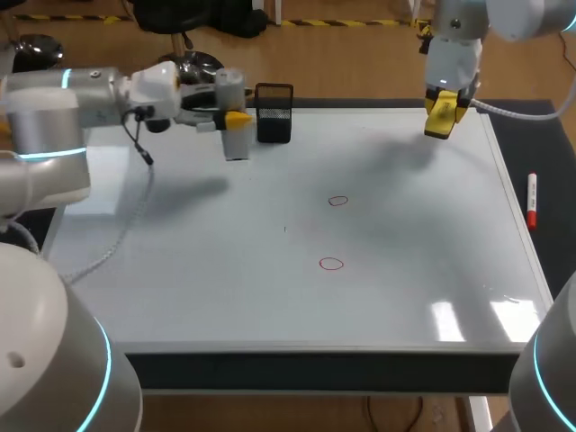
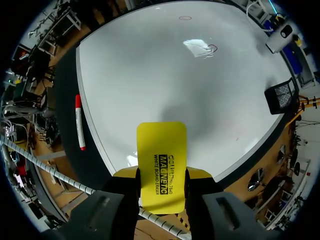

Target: Pick up the inspection probe, press it on each red-marked spot on the whiteboard one by one, put down the probe, pick up the eraser, and wipe off all the red marks.

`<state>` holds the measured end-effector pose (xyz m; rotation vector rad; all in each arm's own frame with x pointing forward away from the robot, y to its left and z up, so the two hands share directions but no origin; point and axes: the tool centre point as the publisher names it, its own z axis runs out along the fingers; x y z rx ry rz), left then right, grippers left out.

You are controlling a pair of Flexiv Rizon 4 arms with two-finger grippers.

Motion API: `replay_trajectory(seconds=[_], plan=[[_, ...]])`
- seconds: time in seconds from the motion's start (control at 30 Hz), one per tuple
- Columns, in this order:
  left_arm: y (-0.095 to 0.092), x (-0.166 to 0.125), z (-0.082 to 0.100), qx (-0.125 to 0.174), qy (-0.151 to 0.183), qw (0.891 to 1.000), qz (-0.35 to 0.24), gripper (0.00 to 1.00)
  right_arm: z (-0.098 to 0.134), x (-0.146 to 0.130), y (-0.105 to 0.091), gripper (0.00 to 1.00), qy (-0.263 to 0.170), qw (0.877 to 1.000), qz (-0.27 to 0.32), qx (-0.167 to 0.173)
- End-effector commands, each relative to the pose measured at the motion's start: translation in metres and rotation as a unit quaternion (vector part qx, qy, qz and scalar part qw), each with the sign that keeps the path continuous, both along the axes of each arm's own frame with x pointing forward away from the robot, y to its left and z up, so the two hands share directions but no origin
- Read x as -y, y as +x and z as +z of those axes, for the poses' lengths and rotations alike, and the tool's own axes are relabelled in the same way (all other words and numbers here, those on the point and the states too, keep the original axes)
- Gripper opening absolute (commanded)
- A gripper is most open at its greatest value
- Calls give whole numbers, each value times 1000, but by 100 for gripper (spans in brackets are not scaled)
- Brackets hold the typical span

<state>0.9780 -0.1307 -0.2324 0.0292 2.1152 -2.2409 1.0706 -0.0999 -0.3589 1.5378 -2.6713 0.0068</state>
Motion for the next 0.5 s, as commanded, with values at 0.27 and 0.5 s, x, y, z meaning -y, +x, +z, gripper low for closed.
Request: replay_trajectory(seconds=[0.27, 0.5], plan=[[-27, 91, 5, 11, -8, 998, -67, 0, 1, 0, 0, 0, -2, 1000, 1, -1], [-41, 140, -2, 12, -24, 994, -109, 0, 1, 0, 0, 0, -2, 1000, 1, -1]])
